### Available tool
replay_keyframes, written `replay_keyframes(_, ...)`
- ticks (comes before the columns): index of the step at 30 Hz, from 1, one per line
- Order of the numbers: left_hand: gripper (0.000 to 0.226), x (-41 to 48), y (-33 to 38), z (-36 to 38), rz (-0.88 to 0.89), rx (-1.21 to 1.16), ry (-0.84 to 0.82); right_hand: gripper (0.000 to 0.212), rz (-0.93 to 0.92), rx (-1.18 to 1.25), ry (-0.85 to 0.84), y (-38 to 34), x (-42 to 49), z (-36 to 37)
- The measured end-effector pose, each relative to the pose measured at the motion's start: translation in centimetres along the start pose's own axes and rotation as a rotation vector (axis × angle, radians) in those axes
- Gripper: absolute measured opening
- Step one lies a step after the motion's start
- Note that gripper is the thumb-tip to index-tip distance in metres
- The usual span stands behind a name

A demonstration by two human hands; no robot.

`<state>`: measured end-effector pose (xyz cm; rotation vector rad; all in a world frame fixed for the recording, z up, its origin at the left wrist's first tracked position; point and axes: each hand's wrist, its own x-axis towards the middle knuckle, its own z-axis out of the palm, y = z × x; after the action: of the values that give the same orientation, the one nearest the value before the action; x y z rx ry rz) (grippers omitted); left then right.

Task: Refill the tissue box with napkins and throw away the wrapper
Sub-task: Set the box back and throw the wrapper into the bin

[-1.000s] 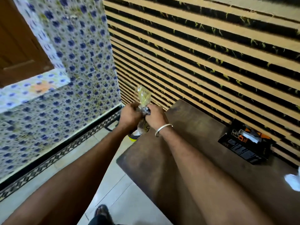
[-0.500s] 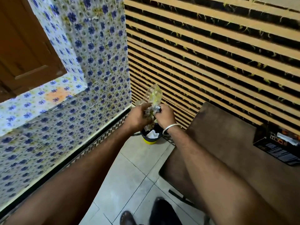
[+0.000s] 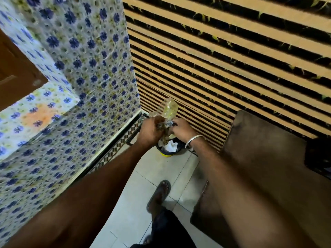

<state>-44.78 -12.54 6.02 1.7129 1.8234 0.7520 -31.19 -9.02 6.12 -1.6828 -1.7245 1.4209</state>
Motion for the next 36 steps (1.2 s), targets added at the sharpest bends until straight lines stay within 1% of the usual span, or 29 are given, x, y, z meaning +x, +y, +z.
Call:
replay_keyframes(2,0.035,2.2,-1.3,0.8,-0.033,0.012,-0.02,0.022,0.061,-0.031,-0.03,1.6,3.3,0.2)
replay_keyframes(5,0.031,6.2,-3.5,2.7,-0.07,0.012,-0.05,0.031,0.137,-0.133,0.018,5.9,10.1,0.6)
replay_keyframes(7,0.028,7.8,-4.6,4.1,-0.091,-0.008,-0.079,0.03,0.137,-0.157,-0.013,9.0,13.5,1.0)
replay_keyframes(11,0.029,11.3,-7.8,8.5,-0.159,-0.031,-0.097,0.024,0.21,-0.07,0.056,8.0,15.6,0.8)
replay_keyframes(12,0.028,12.9,-9.2,10.8,-0.173,-0.052,-0.1,0.022,0.224,-0.074,0.074,9.6,17.6,1.1)
replay_keyframes(14,0.026,13.8,-11.0,12.8,-0.179,-0.046,-0.103,0.021,0.242,-0.069,0.103,10.8,18.8,1.6)
replay_keyframes(17,0.019,16.6,-15.2,18.2,-0.256,-0.062,-0.137,0.02,0.303,-0.017,0.071,16.1,23.7,3.1)
replay_keyframes(18,0.017,17.5,-17.1,20.3,-0.292,-0.067,-0.144,0.018,0.349,0.028,0.04,18.2,25.6,3.9)
replay_keyframes(21,0.012,19.5,-22.3,25.0,-0.311,-0.038,-0.157,0.029,0.533,0.207,0.003,22.5,29.8,5.7)
replay_keyframes(23,0.012,20.6,-25.6,28.1,-0.286,0.012,-0.172,0.033,0.572,0.288,-0.026,26.1,32.7,7.4)
replay_keyframes(25,0.016,21.5,-28.4,31.0,-0.282,0.018,-0.227,0.031,0.671,0.457,0.024,29.0,35.4,8.9)
replay_keyframes(26,0.019,22.0,-29.6,32.4,-0.305,0.013,-0.266,0.027,0.75,0.585,0.061,30.2,36.5,9.7)
replay_keyframes(28,0.028,23.0,-32.0,35.5,-0.329,0.004,-0.334,0.017,0.84,0.753,0.103,33.1,38.6,11.4)
replay_keyframes(30,0.035,23.9,-34.3,38.5,-0.347,-0.008,-0.399,0.02,0.914,0.836,0.108,35.9,40.6,13.1)
replay_keyframes(33,0.027,24.9,-36.9,42.1,-0.424,-0.013,-0.619,0.018,0.928,0.907,0.06,39.9,42.6,15.1)
replay_keyframes(35,0.026,25.4,-38.0,44.1,-0.454,-0.053,-0.7,0.021,0.93,0.934,0.045,42.0,43.7,16.3)
replay_keyframes(36,0.028,25.6,-38.6,45.1,-0.466,-0.067,-0.708,0.022,0.928,0.948,0.043,43.3,44.3,17.1)
